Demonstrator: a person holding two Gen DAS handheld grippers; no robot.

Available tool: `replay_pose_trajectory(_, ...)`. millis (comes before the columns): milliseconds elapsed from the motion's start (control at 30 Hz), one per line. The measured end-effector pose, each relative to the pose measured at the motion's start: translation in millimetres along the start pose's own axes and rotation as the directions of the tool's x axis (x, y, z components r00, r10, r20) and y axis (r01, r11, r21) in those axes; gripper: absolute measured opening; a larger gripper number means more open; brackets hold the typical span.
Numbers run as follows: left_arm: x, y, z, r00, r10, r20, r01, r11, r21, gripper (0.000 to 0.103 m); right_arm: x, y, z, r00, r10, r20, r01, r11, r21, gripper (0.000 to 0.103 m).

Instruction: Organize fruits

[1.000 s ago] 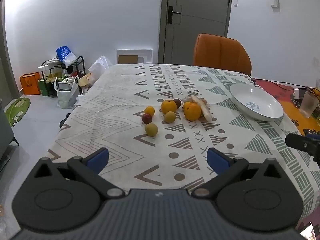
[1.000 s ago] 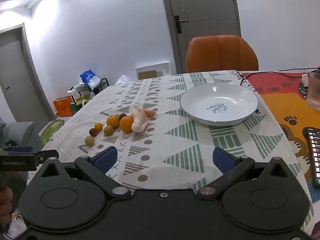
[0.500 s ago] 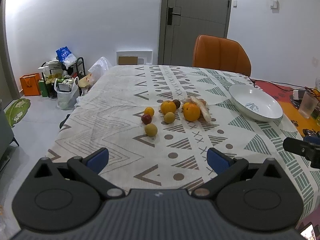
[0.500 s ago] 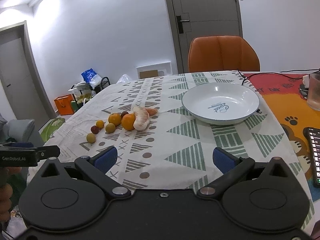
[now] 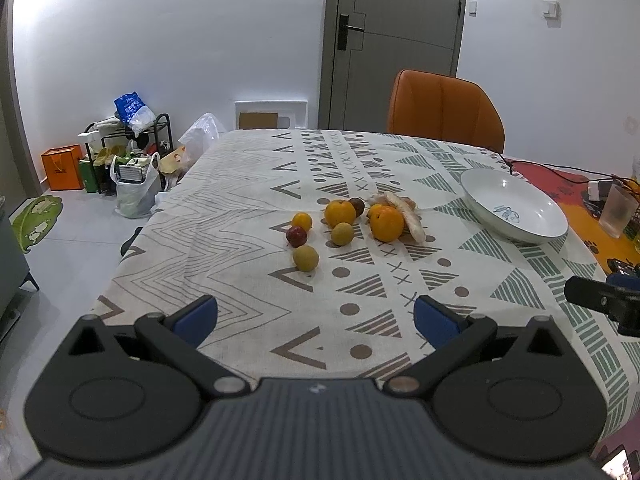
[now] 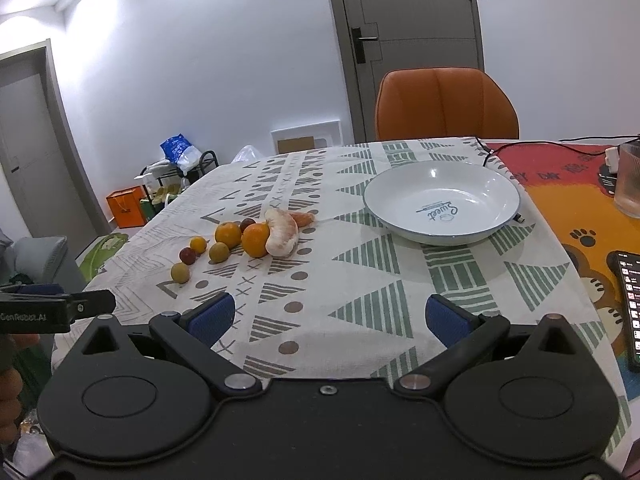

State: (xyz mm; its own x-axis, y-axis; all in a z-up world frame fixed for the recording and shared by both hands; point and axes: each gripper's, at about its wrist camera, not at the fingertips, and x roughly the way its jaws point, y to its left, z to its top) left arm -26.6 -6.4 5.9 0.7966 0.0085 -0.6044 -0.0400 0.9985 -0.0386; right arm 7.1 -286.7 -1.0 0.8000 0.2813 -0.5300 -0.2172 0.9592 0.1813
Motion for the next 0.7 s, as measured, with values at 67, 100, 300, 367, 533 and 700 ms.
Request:
replay_pose_trajectory(67,0.2,0.8,-0.4,1.0,0.002,0.0,-0.002,1.0,-0.004,0.103,-0.2,0.1,0.1,1.0,0.001,0.0,-0.001,1.0,0.0,0.103)
replay_pose_trajectory(100,0.1,1.1,-0.5,1.0,0.002,0.0,-0.002,1.0,-0.005,0.103,-0.3,0.0,-0.2,1.0,0.005,0.005,-0.005,1.0,-0.001,0.103)
replay_pose_trajectory(300,-1.5,1.5,-0.3,1.0,-0.001,0.01,0.001,1.0,-0.004,0.103,0.2,1.4,0.6,1.0,0.015,0.01,-0.015,1.0,-0.008,0.103)
replay_pose_trajectory(367,-1.9,1.4,-0.2,1.0,0.0,0.012,0.0,1.0,-0.003,0.103,1.2,1.8,1.0,1.0,0.016,0.007,-0.015,1.0,-0.008,0.103)
replay_pose_trajectory(533,0.4,2.0,-0.2,1.0,0.004,0.002,-0.004,1.0,-0.005,0.103,4.8,1.0,1.3,1.0,0.015,-0.001,-0.015,1.0,-0.007,0.103)
replay_pose_trajectory(700,4.7,1.7,3.3,1.0,-0.001,-0.004,0.001,1.0,-0.002,0.103,6.5,0.2,2.8,1.0,0.013,0.001,-0.013,1.0,-0.002,0.103)
